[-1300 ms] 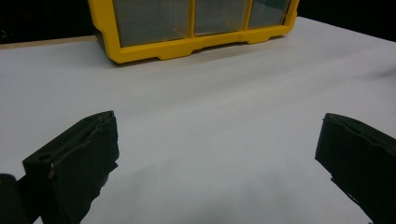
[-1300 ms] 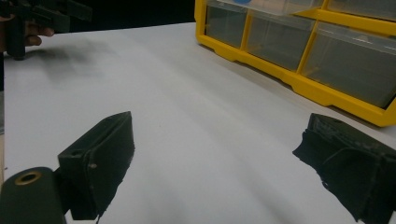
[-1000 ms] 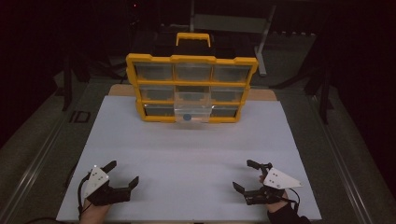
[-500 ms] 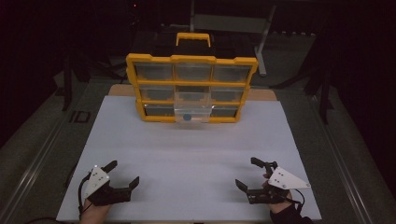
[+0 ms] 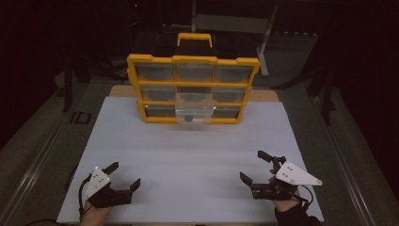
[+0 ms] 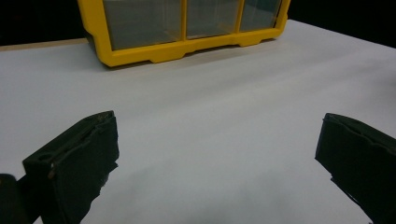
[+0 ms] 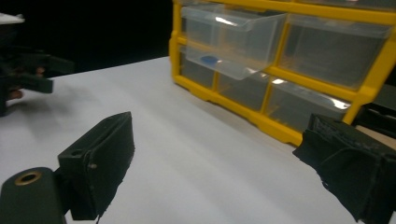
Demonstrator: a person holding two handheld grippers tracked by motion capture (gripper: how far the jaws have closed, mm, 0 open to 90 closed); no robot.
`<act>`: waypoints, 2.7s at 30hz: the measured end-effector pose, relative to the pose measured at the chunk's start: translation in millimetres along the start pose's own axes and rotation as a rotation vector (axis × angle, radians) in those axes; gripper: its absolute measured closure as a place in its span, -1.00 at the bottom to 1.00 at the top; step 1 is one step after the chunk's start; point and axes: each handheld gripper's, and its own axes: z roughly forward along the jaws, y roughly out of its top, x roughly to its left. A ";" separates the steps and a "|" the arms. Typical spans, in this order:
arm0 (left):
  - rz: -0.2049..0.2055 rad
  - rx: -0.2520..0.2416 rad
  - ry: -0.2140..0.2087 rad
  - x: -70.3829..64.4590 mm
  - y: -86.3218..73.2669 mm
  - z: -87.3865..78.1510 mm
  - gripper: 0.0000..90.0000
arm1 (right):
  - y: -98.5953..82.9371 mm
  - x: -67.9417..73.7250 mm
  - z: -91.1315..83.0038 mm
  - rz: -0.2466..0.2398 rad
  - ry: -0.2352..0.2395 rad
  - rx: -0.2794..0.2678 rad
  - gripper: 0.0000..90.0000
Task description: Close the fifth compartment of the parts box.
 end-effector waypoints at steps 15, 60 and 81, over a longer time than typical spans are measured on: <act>-0.008 -0.001 0.004 0.6 -0.2 -0.3 -1.00 | 39.6 16.1 19.5 -0.032 -0.010 0.000 -0.79; -0.010 -0.012 -0.005 0.5 0.2 -1.6 -1.00 | 46.6 60.5 128.2 -0.036 -0.131 0.114 -0.79; -0.011 -0.009 -0.010 0.3 -0.1 -1.7 -1.00 | 25.6 58.0 177.1 0.046 -0.204 0.177 -0.79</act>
